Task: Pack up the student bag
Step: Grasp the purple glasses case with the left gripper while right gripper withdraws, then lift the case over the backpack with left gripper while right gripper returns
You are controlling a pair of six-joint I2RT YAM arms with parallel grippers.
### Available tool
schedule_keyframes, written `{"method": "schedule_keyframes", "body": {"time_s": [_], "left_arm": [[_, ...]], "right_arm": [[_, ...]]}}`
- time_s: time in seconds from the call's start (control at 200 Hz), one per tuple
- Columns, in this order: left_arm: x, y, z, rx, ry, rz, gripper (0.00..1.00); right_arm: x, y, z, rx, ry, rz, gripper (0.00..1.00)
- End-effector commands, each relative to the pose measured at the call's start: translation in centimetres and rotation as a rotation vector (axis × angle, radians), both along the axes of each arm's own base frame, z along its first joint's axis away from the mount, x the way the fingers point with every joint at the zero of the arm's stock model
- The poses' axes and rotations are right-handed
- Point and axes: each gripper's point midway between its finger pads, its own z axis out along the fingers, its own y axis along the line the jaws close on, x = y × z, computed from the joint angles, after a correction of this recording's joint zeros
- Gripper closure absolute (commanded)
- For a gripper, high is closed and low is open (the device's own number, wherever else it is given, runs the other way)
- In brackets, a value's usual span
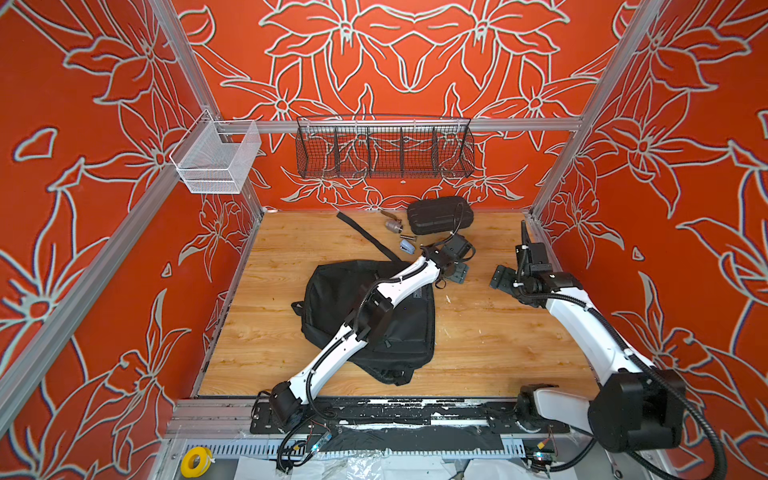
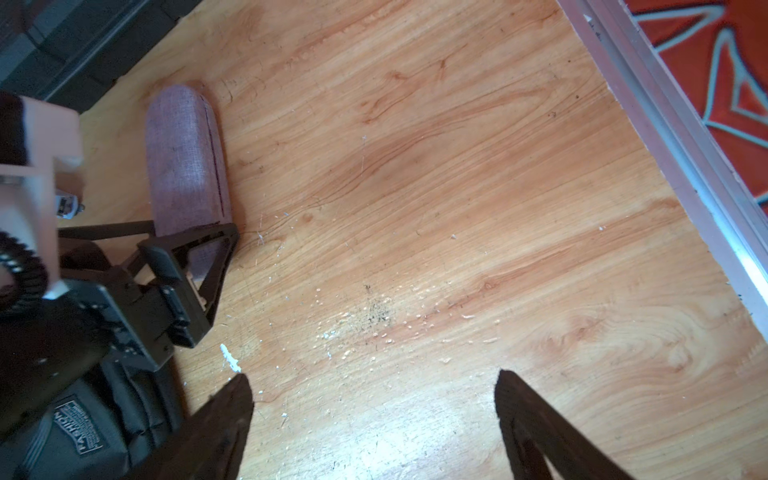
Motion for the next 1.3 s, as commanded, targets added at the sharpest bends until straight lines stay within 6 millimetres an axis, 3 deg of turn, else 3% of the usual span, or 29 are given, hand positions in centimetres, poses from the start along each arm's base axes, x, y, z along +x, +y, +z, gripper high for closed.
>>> {"method": "schedule_keyframes", "body": {"time_s": [0.0,0.235,0.4,0.49,0.68,0.841,0.976,1.101,1.161,1.296], "left_arm": [[-0.1,0.7,-0.9,0.026,0.023,0.027,0.24],[-0.6,1.2,-2.5,0.046,0.064,0.033,0.33],[-0.3,1.0,-1.2,0.035,0.042,0.027,0.45],[-0.1,0.5,0.9,-0.002,0.015,0.014,0.53],[0.0,0.5,7.7,-0.114,-0.036,0.006,0.70],[-0.7,1.8,14.1,-0.172,-0.089,-0.023,0.73],[-2.4,4.6,18.7,-0.180,-0.113,-0.032,0.74],[-5.4,8.4,22.1,-0.191,-0.103,-0.025,0.74],[-7.3,10.6,22.7,-0.166,-0.099,-0.020,0.75],[-12.2,16.4,21.8,-0.105,-0.045,0.029,0.76]], "right_arm": [[-0.4,0.0,0.2,0.000,-0.005,0.007,0.07],[-0.8,0.1,0.3,0.012,-0.013,0.005,0.08],[-1.1,0.3,0.3,0.024,-0.016,0.005,0.09],[-1.2,0.5,0.6,0.027,-0.029,0.031,0.10],[-0.8,1.3,2.1,0.030,-0.120,0.109,0.14],[-0.1,2.8,2.9,0.061,-0.156,0.204,0.17],[0.9,4.8,3.5,0.118,-0.192,0.318,0.18],[1.9,6.7,4.0,0.181,-0.236,0.403,0.23],[2.4,7.6,4.1,0.211,-0.241,0.437,0.25],[3.0,10.4,3.3,0.199,-0.163,0.511,0.28]]}}
